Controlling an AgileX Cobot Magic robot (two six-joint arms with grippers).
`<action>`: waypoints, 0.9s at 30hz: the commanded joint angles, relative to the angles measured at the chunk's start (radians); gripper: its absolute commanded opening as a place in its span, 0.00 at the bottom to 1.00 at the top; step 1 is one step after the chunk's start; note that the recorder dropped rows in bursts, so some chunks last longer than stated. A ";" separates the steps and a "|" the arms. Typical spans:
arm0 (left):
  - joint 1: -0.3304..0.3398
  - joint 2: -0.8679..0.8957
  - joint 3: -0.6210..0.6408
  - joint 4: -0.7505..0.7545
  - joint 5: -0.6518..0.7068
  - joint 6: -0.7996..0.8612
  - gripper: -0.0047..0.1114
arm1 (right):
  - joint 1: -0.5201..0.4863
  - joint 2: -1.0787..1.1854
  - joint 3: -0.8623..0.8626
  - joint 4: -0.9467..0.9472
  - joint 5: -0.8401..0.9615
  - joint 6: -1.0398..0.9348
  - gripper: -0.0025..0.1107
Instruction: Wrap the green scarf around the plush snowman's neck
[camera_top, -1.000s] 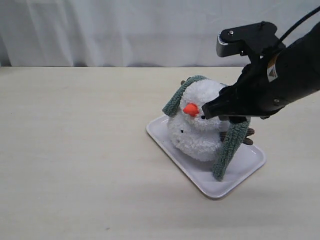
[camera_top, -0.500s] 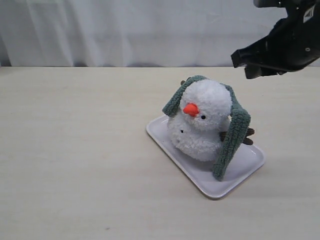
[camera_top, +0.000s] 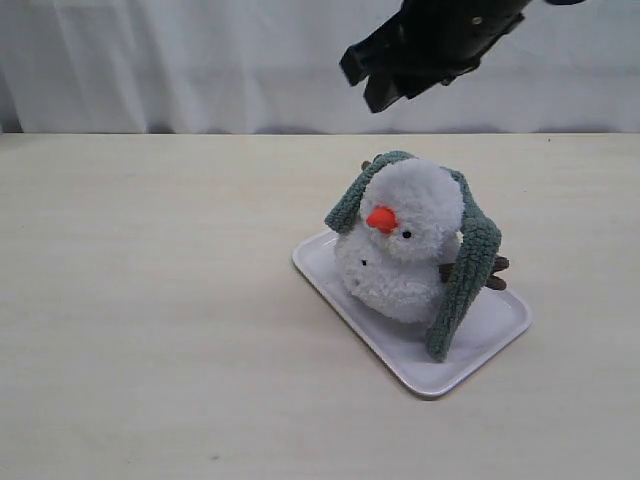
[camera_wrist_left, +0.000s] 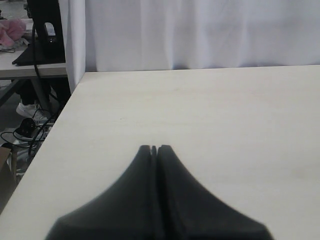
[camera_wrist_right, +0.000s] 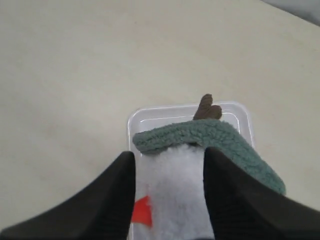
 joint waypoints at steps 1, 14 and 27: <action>0.002 -0.002 0.002 0.002 -0.007 -0.007 0.04 | 0.083 0.089 -0.072 -0.075 0.023 -0.084 0.44; 0.002 -0.002 0.002 0.002 -0.007 -0.007 0.04 | 0.290 0.207 -0.066 -0.353 0.156 -0.127 0.50; 0.002 -0.002 0.002 0.002 -0.007 -0.007 0.04 | 0.156 -0.078 0.197 -0.359 -0.068 0.215 0.77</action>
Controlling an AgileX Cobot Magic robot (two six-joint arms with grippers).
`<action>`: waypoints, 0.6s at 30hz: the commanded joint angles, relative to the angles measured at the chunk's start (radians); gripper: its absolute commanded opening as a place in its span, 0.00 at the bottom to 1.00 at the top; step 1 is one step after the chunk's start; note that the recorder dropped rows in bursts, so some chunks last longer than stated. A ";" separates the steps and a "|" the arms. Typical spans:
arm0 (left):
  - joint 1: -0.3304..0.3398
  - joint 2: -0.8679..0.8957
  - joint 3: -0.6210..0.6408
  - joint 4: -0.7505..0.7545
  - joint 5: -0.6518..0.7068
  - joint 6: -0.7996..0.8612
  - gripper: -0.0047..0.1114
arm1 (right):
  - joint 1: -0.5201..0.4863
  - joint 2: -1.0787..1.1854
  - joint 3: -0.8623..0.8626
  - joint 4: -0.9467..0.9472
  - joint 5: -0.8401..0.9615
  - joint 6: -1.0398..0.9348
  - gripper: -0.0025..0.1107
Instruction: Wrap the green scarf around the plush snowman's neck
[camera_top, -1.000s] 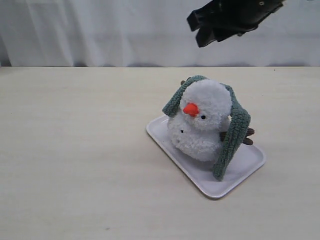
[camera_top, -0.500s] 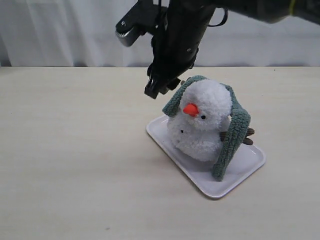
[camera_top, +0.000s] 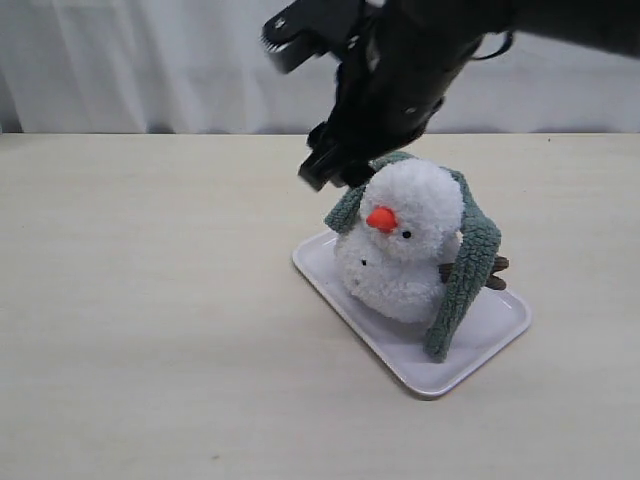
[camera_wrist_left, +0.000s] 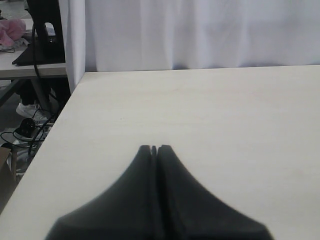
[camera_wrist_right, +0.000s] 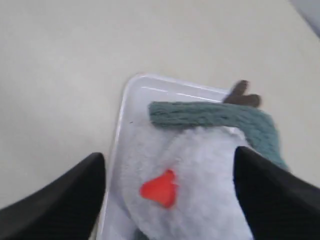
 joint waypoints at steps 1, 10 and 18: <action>0.002 -0.002 0.002 0.002 -0.007 -0.007 0.04 | -0.090 -0.036 0.022 -0.011 0.019 0.110 0.80; 0.002 -0.002 0.002 0.002 -0.007 -0.007 0.04 | -0.119 0.072 0.022 0.024 0.093 0.081 0.81; 0.002 -0.002 0.002 0.002 -0.007 -0.007 0.04 | -0.201 0.105 0.022 0.069 0.044 0.027 0.81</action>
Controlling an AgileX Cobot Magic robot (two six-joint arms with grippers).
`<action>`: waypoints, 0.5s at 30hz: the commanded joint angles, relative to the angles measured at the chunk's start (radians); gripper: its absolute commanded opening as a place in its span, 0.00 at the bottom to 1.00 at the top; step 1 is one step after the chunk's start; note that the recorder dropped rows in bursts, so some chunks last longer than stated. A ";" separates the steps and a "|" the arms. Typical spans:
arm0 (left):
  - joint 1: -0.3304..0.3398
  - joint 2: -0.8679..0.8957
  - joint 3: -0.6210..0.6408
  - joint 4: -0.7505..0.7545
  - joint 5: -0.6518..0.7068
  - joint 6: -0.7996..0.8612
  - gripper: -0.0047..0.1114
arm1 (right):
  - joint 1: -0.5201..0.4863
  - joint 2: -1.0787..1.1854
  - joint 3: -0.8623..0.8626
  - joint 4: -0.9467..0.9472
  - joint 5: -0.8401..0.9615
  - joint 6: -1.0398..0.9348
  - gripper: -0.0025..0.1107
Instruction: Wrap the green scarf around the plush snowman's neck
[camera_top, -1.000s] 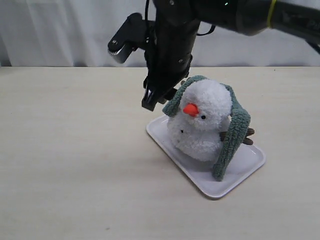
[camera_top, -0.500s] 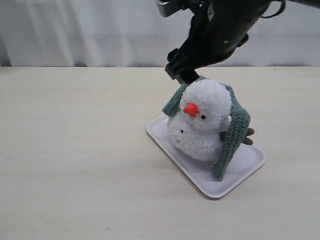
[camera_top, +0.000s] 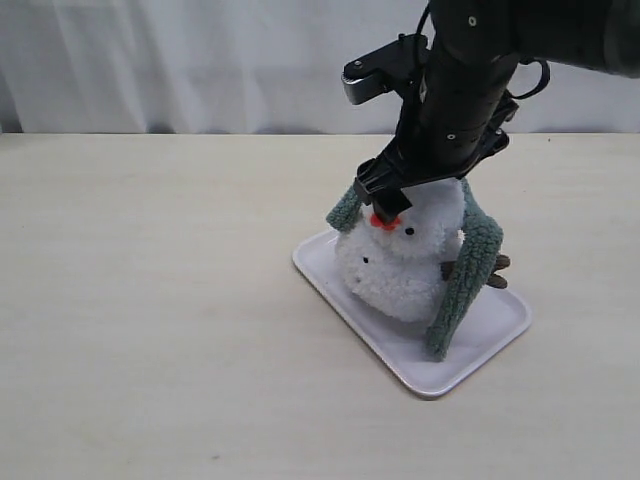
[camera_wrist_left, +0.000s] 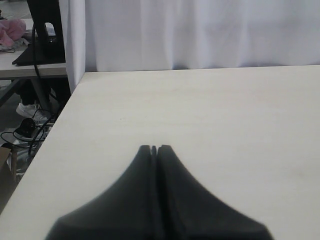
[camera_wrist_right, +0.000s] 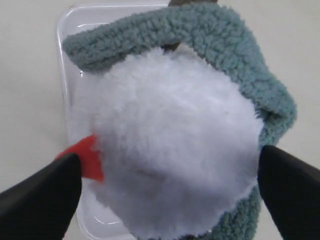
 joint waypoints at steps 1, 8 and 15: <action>0.002 -0.002 0.002 0.002 -0.007 -0.007 0.04 | -0.036 0.000 0.002 -0.010 -0.048 -0.044 0.81; 0.002 -0.002 0.002 0.002 -0.007 -0.007 0.04 | -0.036 -0.002 0.002 -0.102 -0.085 -0.033 0.81; 0.002 -0.002 0.002 0.002 -0.007 -0.007 0.04 | -0.036 -0.002 0.002 0.117 -0.040 -0.227 0.81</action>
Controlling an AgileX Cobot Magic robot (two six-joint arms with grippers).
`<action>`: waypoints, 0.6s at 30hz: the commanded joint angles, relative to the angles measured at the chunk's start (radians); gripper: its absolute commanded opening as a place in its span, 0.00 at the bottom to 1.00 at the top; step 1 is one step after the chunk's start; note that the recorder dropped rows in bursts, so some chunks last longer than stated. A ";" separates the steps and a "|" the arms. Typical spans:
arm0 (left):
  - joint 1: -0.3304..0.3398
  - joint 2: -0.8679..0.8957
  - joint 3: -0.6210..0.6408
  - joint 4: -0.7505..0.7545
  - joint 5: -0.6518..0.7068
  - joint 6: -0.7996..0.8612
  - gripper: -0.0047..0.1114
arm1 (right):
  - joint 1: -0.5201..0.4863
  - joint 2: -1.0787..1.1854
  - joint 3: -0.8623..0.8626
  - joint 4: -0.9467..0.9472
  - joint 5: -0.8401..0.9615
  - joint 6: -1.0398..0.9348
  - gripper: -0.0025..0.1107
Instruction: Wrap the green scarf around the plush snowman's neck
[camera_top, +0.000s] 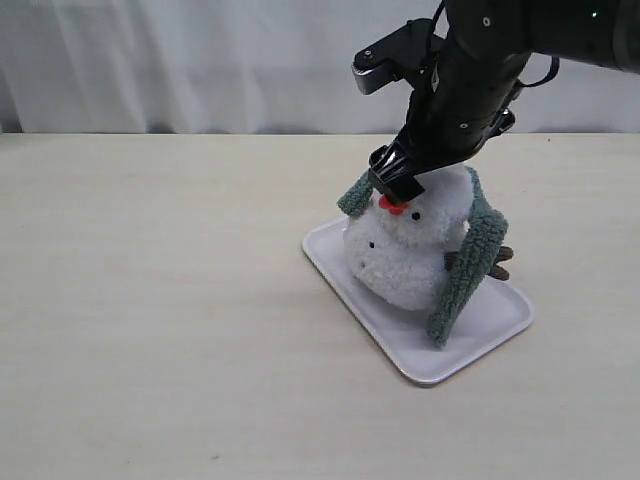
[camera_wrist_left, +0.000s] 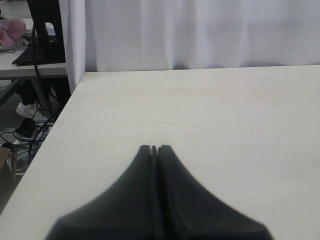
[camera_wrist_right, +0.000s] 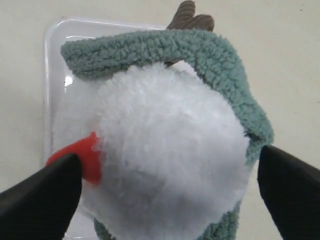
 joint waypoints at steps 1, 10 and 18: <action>0.002 -0.002 0.002 0.002 -0.007 -0.007 0.04 | -0.006 -0.006 0.002 0.168 0.041 -0.157 0.81; 0.002 -0.002 0.002 0.002 -0.007 -0.007 0.04 | -0.006 -0.003 0.002 0.204 0.024 -0.232 0.81; 0.002 -0.002 0.002 0.002 -0.007 -0.007 0.04 | -0.006 0.003 0.002 0.122 0.051 -0.151 0.99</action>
